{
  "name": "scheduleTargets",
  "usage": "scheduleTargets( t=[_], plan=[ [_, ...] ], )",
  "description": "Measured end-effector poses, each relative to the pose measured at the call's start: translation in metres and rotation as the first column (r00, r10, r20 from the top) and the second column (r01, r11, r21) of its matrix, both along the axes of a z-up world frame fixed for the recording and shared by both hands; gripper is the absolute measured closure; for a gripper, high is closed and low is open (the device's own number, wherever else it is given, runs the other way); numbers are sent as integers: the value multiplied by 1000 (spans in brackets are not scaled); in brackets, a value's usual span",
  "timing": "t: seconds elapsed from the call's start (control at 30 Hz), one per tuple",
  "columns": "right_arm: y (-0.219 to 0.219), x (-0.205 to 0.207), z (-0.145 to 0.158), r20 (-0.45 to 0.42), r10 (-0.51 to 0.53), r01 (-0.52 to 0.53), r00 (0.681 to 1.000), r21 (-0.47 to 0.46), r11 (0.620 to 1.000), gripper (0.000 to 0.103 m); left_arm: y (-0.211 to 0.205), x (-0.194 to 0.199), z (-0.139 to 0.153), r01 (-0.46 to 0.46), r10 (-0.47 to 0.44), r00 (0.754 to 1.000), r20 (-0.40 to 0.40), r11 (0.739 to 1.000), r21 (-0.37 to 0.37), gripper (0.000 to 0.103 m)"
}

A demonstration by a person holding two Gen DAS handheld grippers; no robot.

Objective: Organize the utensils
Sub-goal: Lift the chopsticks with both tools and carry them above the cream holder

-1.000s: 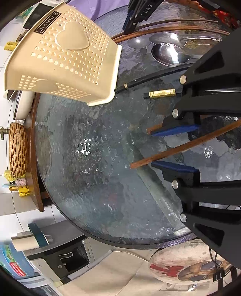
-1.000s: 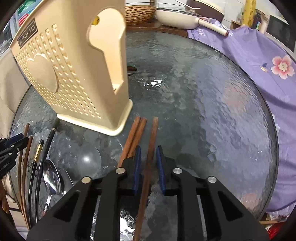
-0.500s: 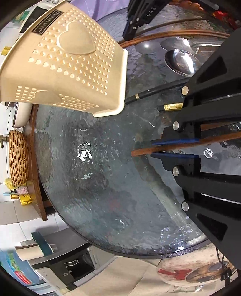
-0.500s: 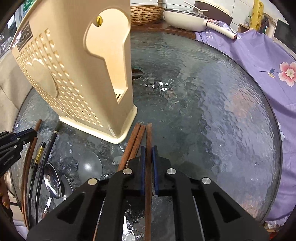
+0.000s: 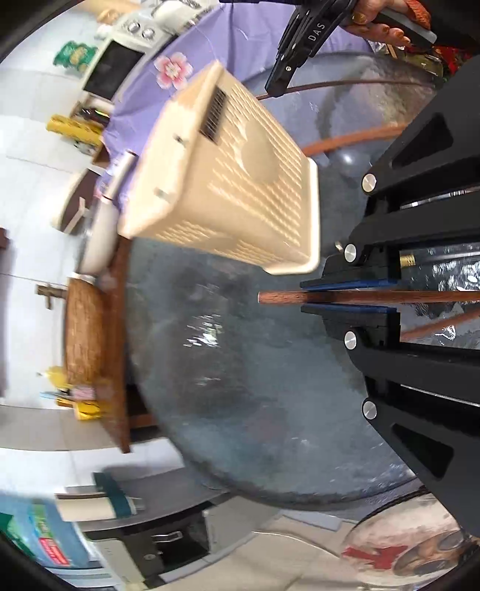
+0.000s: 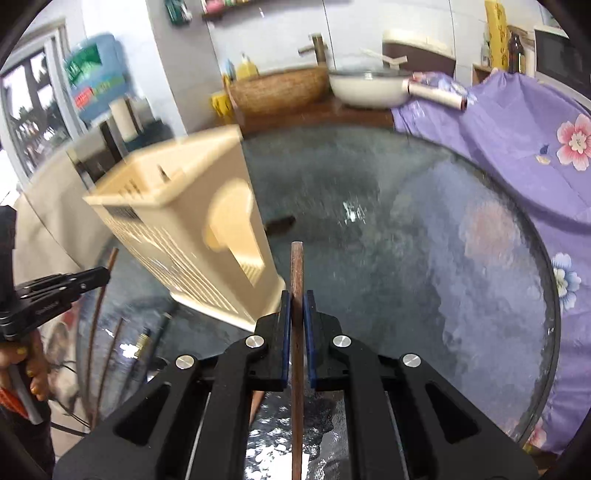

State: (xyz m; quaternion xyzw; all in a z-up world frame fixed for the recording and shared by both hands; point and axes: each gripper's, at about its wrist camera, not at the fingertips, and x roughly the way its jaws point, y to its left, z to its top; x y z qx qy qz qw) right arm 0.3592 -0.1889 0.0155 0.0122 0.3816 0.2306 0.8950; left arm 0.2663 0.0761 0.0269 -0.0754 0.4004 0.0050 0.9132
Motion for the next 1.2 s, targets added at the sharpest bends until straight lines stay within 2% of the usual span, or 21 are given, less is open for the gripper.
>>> scheduleTargets(
  t=[0.27, 0.43, 0.7, 1.1, 1.2],
  plan=[
    [-25, -25, 53, 97, 55, -68, 994, 136, 988, 95, -4, -19, 62, 41, -34, 986, 166, 999, -33, 96],
    [-30, -47, 79, 156, 87, -111, 984, 154, 982, 95, -10, -31, 86, 57, -49, 968, 247, 998, -26, 96],
    [-26, -71, 104, 227, 118, -149, 967, 126, 981, 95, -14, -47, 107, 73, -64, 948, 312, 997, -19, 96],
    [-10, -74, 132, 248, 162, -197, 955, 122, 973, 96, -19, -51, 135, 129, -111, 933, 344, 991, -32, 96],
    [-3, -74, 148, 272, 176, -213, 946, 114, 970, 96, -25, -50, 149, 145, -130, 924, 360, 989, -15, 96]
  ],
)
